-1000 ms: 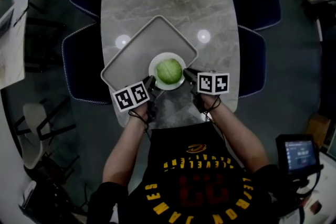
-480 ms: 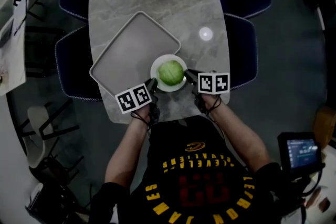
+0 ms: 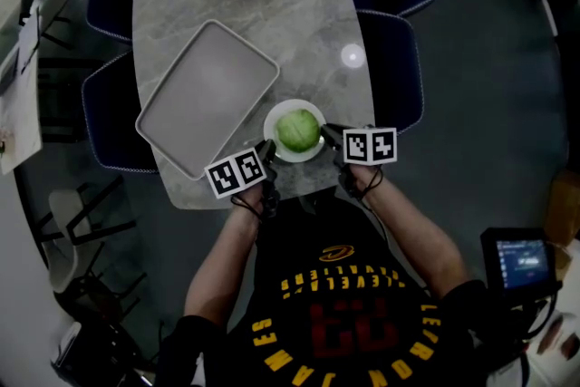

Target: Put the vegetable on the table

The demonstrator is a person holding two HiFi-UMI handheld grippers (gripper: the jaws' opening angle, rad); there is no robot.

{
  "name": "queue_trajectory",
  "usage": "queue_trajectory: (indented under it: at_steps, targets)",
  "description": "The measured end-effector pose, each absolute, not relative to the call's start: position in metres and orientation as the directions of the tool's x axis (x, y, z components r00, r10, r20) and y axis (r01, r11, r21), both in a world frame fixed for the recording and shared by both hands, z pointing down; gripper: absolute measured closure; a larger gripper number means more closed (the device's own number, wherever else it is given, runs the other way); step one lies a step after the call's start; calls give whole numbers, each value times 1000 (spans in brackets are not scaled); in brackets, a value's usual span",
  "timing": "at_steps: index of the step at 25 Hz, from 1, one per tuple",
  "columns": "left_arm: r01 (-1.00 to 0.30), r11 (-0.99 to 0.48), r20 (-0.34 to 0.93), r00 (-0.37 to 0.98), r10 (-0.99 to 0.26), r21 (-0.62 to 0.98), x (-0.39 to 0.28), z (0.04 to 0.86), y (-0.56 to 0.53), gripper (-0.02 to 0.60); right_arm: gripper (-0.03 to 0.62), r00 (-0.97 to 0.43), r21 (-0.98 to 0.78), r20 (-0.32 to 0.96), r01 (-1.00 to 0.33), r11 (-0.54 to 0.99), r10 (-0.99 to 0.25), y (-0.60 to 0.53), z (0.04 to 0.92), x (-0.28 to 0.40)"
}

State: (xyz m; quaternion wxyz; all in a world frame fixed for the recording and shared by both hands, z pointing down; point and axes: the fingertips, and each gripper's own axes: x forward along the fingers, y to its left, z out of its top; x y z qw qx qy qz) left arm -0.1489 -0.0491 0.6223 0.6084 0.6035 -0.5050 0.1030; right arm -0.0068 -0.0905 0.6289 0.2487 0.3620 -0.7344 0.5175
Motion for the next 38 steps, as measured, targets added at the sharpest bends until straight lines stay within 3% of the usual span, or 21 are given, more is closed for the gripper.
queue_trajectory:
  at_steps: [15,38]
  targets:
    - [-743,200,738,517,-434,638,-77,638,-45,536,551,-569,-562,762,-818,119,-309,-74,643,69]
    - [-764,181,748,505,-432,620,-72,666,-43,535,551,-614,-608,715,-782,134,-335,-72,670,76]
